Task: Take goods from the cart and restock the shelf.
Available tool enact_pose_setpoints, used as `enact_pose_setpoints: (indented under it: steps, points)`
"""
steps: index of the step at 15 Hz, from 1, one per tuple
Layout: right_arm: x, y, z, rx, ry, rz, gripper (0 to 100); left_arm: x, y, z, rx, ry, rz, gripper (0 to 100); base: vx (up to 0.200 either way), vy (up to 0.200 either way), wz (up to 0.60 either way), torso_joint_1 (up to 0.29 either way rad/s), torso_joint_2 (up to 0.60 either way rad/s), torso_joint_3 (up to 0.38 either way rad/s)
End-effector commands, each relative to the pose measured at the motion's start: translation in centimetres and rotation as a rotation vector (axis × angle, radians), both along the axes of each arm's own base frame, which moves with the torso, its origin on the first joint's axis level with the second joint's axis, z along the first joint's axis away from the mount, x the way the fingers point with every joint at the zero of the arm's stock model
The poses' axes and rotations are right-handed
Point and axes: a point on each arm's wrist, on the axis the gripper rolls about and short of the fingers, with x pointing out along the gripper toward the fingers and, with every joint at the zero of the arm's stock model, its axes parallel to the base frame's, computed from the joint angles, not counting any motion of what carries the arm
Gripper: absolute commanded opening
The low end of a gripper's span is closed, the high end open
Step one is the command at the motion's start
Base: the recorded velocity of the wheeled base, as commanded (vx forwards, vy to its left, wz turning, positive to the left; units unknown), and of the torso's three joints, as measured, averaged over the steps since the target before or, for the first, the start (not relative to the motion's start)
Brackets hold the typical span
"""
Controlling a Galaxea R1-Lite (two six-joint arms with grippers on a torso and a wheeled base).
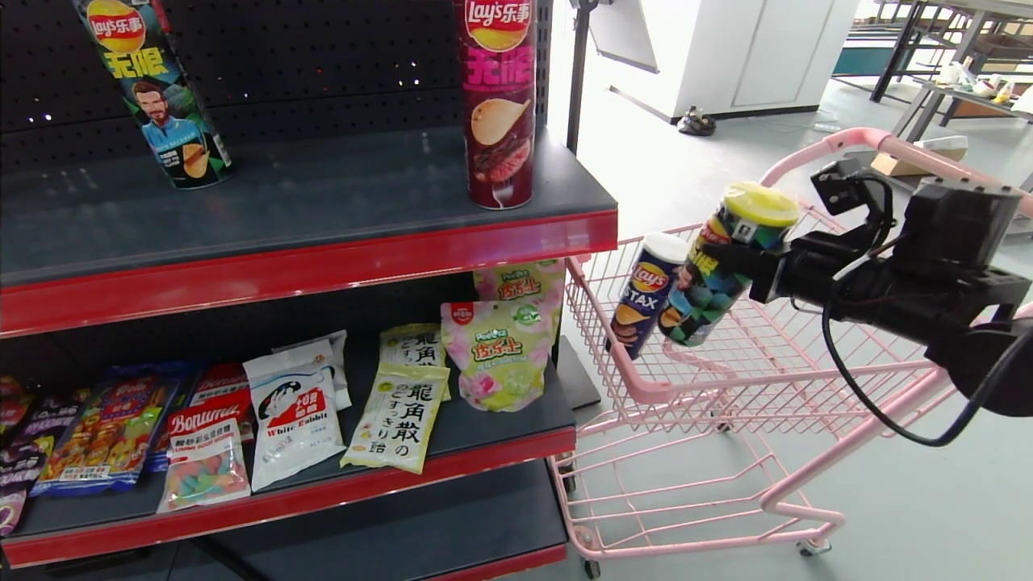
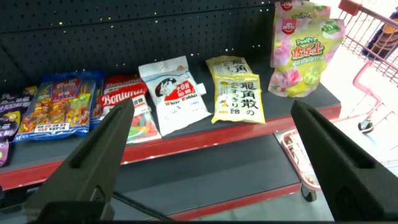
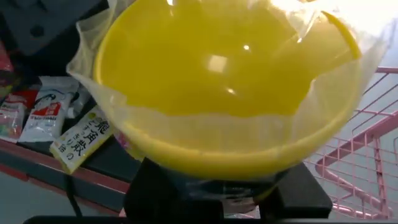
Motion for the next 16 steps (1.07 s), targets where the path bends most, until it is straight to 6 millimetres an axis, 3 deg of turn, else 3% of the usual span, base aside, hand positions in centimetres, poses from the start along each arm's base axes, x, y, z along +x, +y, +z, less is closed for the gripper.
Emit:
enact_pose_setpoints:
  steps: [1,2,5,7,9,11,16]
  points:
    - [-4.0,-0.5,6.1,0.015,-0.108,0.001,0,0.0,0.0,0.0,0.0,0.001,0.0,100,0.0,0.0,0.0,0.0,0.0,0.0]
    - [-5.6,-0.8,7.1,0.014,-0.105,0.0,0,0.0,0.0,0.0,0.0,0.001,0.0,100,0.0,0.0,0.0,0.0,0.0,0.0]
    - [-14.5,-2.5,9.6,-0.016,-0.099,-0.131,0,0.0,0.0,0.0,0.0,0.002,0.0,100,0.0,0.0,0.0,0.0,0.0,0.0]
    - [-21.0,-3.9,8.2,-0.092,-0.041,-0.206,0,0.0,0.0,0.0,0.0,0.001,0.0,100,0.0,0.0,0.0,0.0,0.0,0.0]
    - [-25.5,-4.6,6.1,-0.097,0.035,-0.271,0,0.0,0.0,0.0,0.0,0.001,0.0,100,0.0,0.0,0.0,0.0,0.0,0.0]
    - [-27.8,-5.0,4.7,-0.104,0.049,-0.35,0,0.0,0.0,0.0,0.0,0.001,-0.002,100,0.0,0.0,0.0,0.0,0.0,0.0]
    - [-28.2,-5.2,3.3,-0.145,0.063,-0.418,0,0.0,0.0,0.0,-0.002,0.001,-0.003,100,0.0,0.0,0.0,0.0,0.0,0.0]
